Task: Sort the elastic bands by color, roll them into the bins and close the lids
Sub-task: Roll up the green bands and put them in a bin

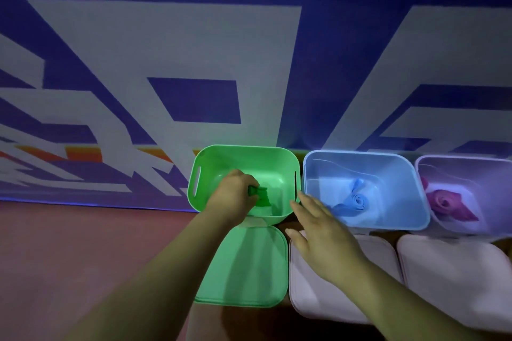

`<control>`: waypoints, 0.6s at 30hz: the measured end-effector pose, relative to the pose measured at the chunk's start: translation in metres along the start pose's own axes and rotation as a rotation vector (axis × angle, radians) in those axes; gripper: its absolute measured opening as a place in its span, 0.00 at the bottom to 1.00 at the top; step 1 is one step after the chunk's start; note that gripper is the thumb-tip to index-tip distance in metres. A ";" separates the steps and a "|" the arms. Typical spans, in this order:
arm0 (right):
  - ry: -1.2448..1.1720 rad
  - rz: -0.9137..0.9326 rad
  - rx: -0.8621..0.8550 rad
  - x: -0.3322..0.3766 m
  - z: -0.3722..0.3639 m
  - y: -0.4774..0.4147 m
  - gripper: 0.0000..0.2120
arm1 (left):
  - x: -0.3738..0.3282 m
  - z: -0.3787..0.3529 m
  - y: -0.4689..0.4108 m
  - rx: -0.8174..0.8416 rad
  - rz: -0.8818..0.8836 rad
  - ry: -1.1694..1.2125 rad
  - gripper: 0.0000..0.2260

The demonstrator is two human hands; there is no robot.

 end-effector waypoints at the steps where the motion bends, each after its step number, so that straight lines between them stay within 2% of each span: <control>1: 0.006 0.012 0.000 -0.002 -0.002 0.000 0.30 | 0.001 -0.002 -0.002 0.018 -0.003 -0.008 0.14; 6: 0.013 0.061 -0.014 -0.009 -0.005 0.004 0.29 | 0.000 0.002 0.010 0.073 -0.027 -0.052 0.17; 11: -0.043 0.071 -0.107 -0.008 0.008 0.036 0.29 | -0.011 0.009 0.068 -0.051 -0.033 -0.041 0.18; 15: -0.056 0.063 -0.207 -0.020 0.014 0.087 0.22 | -0.028 -0.001 0.131 -0.193 -0.007 -0.091 0.20; 18: -0.063 0.004 -0.214 -0.039 0.011 0.129 0.21 | -0.044 -0.027 0.174 -0.195 0.024 -0.023 0.22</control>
Point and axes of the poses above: each hand's wrist, its own y-axis away from the middle knuckle, its own z-axis out of the back of the hand, x = y × z, the point moved 6 cm from there along -y, towards the middle knuckle, and after that the axes turned 12 degrees about -y, right-handed, at the moved point
